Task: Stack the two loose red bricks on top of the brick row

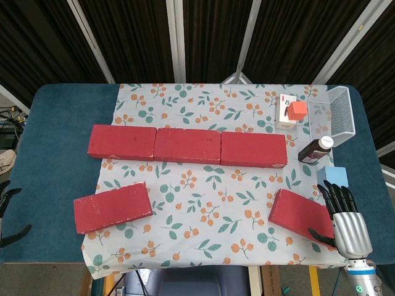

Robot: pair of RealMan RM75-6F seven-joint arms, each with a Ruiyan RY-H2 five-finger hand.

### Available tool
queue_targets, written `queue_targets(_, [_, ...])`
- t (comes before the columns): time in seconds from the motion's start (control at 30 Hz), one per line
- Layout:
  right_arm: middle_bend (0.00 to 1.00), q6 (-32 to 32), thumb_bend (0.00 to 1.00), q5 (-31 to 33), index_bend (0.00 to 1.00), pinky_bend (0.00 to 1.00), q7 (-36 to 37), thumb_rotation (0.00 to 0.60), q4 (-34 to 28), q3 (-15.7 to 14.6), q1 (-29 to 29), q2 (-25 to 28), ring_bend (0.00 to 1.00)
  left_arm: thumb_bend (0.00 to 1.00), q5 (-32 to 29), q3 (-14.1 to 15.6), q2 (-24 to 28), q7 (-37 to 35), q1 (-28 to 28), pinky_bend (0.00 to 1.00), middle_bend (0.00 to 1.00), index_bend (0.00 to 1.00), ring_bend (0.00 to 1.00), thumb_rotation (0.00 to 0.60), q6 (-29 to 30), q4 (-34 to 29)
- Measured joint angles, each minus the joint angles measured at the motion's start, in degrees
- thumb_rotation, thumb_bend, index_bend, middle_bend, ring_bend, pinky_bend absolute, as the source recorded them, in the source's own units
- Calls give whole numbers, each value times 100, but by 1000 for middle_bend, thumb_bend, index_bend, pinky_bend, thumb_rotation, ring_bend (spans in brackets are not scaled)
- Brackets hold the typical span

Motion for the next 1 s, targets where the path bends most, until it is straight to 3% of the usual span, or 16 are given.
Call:
queue_targets(0.6, [55, 107, 119, 206, 93, 0, -363, 600, -170, 28, -129, -42, 27, 8, 34, 6, 35, -124, -12, 129, 88, 224, 37, 600, -19, 6])
queue_targets(1.0, [55, -641, 119, 969, 46, 0, -517, 600, -650, -31, -61, 214, 22, 8, 3, 65, 173, -316, 56, 134, 29, 222, 37, 600, -17, -126])
